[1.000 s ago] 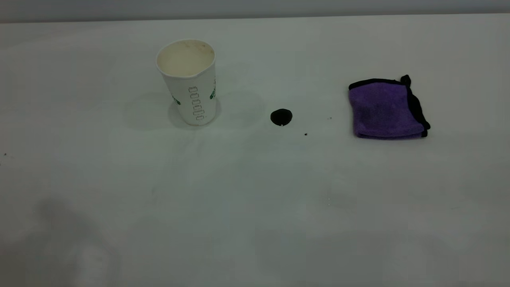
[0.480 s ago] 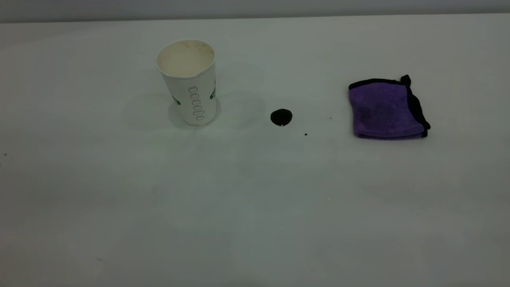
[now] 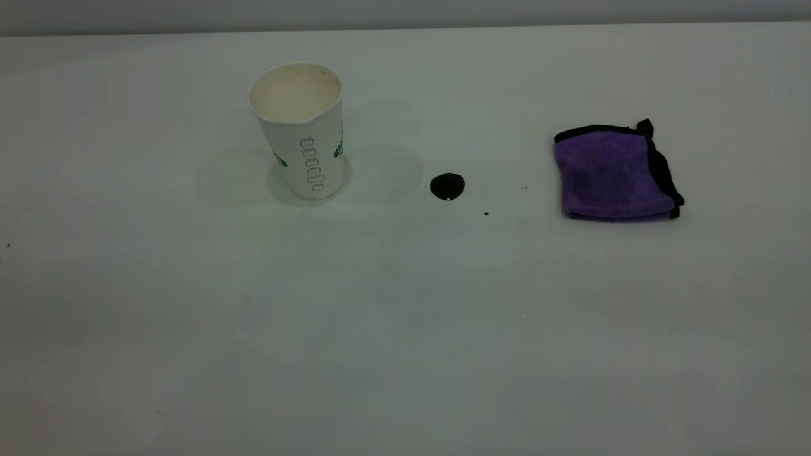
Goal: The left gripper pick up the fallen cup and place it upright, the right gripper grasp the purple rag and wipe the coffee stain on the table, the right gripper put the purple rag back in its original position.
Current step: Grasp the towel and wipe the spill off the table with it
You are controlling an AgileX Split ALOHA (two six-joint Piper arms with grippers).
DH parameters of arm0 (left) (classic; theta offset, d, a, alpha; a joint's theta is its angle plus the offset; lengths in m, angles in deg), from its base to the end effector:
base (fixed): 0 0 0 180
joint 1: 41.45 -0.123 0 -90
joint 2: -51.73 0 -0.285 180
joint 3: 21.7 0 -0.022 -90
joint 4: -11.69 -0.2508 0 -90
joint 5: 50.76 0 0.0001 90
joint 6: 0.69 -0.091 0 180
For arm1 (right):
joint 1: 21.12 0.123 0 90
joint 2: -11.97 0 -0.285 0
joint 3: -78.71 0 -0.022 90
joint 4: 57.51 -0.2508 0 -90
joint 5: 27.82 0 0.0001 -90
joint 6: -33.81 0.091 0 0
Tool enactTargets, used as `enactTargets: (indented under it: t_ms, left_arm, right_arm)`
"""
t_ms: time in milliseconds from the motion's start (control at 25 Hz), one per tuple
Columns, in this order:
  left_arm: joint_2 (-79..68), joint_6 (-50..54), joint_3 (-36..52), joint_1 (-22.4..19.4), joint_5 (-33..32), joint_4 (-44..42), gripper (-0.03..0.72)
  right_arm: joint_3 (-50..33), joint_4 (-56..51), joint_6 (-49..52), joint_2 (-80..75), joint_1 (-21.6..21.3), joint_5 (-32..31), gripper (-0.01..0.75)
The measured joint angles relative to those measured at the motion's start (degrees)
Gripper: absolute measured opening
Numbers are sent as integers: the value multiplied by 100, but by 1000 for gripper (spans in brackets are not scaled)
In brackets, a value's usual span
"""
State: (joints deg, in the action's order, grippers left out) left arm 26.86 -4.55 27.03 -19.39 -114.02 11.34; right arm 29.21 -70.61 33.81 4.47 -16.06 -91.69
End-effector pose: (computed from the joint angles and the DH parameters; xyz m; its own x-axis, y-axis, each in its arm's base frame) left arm 0.0354 -0.0138 0.2683 -0.6485 0.3384 -0.6818 0.4186 0.9067 0.0519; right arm -0.0089 0.0178 0.2703 -0.5261 0.0536 -0.8487 -0.2089 0.9593 0.1901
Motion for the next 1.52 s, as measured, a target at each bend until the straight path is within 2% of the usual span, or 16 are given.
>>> enactTargets:
  t_ms: [160,240,360,520,680,960,1120,1400,1520]
  left_arm:
    - [387,0,0,-660,-18,-5,461]
    - [594,0,0,-1012,-39,-5,461]
    - [897,0,0,-1351,-54,-5,461]
    - [1322,7,0,-1588,-83,-5,461]
    - [1612,7,0,-1647,-112,35,461]
    - [1816,7,0,-1775,-160,35,461]
    - [1828,7,0,-1835,-165,35,461]
    - [1828,7,0,-1835,-165,35,461]
    - [1828,7,0,-1835,-165,35,461]
  right_arm:
    - [212,-99,-98,-771,0,47,479]
    - [355,-101,-277,-1209,0,280,479]
    - [525,-183,-539,-1903,0,699,479]
    - [622,-523,-1015,-2947,0,1188,479]
    - [640,-1019,-1737,-4109,0,1734,479]
    - [640,-2443,-3603,-6263,0,2805,479]
    - [817,-3165,-4586,-7477,40,3173,479]
    - [1871,-3369,-5031,-9519,844,3910,479]
    - [2334,-3172,-4996,-10360,987,4271,479]
